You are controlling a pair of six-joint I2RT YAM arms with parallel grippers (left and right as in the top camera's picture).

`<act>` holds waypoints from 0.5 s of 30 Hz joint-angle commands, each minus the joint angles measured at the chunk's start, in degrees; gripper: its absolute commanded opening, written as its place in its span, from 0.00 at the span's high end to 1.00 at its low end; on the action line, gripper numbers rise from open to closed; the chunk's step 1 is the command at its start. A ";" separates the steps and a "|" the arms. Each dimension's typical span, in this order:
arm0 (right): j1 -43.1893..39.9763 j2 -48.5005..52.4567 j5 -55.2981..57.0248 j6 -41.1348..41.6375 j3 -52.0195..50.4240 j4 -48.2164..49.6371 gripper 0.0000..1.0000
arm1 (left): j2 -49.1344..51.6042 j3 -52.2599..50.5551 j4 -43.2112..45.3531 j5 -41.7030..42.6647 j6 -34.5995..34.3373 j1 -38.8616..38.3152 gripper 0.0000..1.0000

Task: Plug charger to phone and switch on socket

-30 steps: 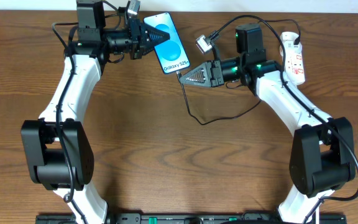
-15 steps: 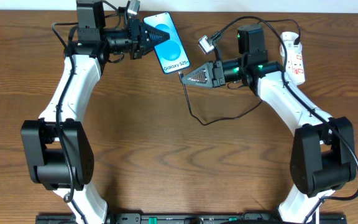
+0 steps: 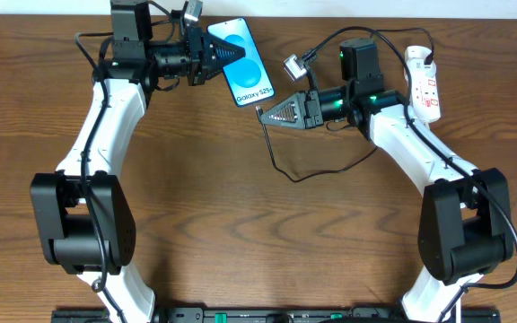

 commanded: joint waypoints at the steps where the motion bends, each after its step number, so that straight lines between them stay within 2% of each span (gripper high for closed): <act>1: 0.22 0.07 -2.08 1.27 -0.24 1.86 0.99 | -0.11 0.13 0.50 1.36 -0.26 -0.02 0.93; 15: 0.22 0.07 -2.03 2.21 -0.24 3.15 0.99 | -0.11 0.13 0.48 1.38 -0.07 -0.02 0.93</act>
